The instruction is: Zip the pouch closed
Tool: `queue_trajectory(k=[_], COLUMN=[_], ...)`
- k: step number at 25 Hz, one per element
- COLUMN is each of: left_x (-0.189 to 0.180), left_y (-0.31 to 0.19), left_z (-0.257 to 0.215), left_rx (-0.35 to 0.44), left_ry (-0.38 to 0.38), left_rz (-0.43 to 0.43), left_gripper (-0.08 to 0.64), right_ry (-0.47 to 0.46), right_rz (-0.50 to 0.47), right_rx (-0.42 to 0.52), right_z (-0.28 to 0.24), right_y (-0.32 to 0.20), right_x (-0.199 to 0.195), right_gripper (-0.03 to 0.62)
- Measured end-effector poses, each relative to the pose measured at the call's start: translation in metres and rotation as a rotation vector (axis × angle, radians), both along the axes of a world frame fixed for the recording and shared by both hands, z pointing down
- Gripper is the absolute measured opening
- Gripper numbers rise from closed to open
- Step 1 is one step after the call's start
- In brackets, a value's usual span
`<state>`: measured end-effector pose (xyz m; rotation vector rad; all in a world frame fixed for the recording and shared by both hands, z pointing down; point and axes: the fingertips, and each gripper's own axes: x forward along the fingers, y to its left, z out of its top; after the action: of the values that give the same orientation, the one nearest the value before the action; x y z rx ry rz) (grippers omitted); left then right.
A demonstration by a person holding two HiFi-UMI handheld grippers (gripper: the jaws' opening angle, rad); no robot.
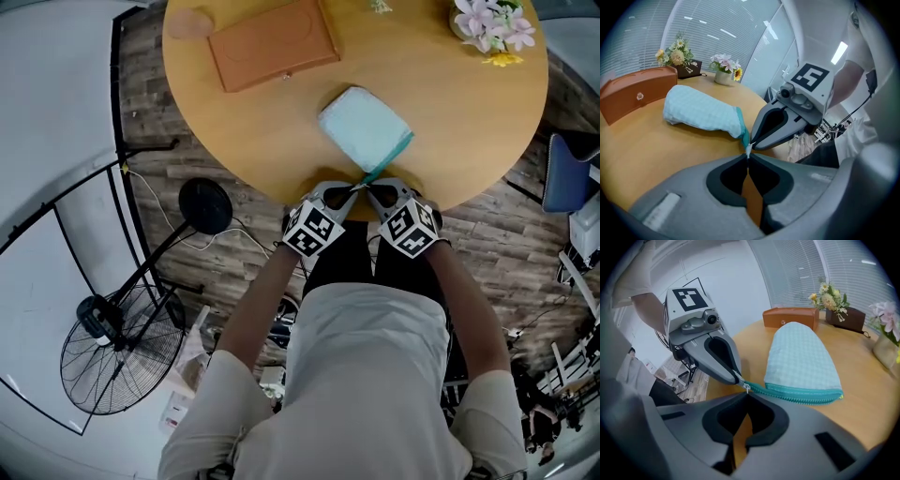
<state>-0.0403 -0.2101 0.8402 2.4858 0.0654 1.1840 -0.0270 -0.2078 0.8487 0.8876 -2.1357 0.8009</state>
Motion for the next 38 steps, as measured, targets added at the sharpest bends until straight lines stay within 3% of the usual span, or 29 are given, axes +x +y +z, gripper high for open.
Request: queue_trajectory(k=[13,19,30,38], left_x=[0.001,0.004,-0.002,0.004], left_y=[-0.009,-0.018,-0.031,-0.023], left_z=[-0.021,-0.037,-0.059,-0.067], left_rx=[0.013,0.042,0.066,0.019], left_ry=[-0.031,-0.046,-0.088,-0.087], left_rz=[-0.070,-0.103,-0.224,-0.303], left_gripper=[0.025,0.025,0.025,0.025], right_ry=[0.033,0.063,0.096,0.112], right_rz=[0.031,0.001,0.010,-0.050], right_rx=[-0.030,-0.012,-0.015,-0.036], right_z=[-0.007,-0.018,-0.036,-0.037], right_y=[-0.009,-0.017,-0.023,-0.018], right_x=[0.058,0.080,0.131,0.150], right_gripper=[0.002,0.002,0.002,0.002])
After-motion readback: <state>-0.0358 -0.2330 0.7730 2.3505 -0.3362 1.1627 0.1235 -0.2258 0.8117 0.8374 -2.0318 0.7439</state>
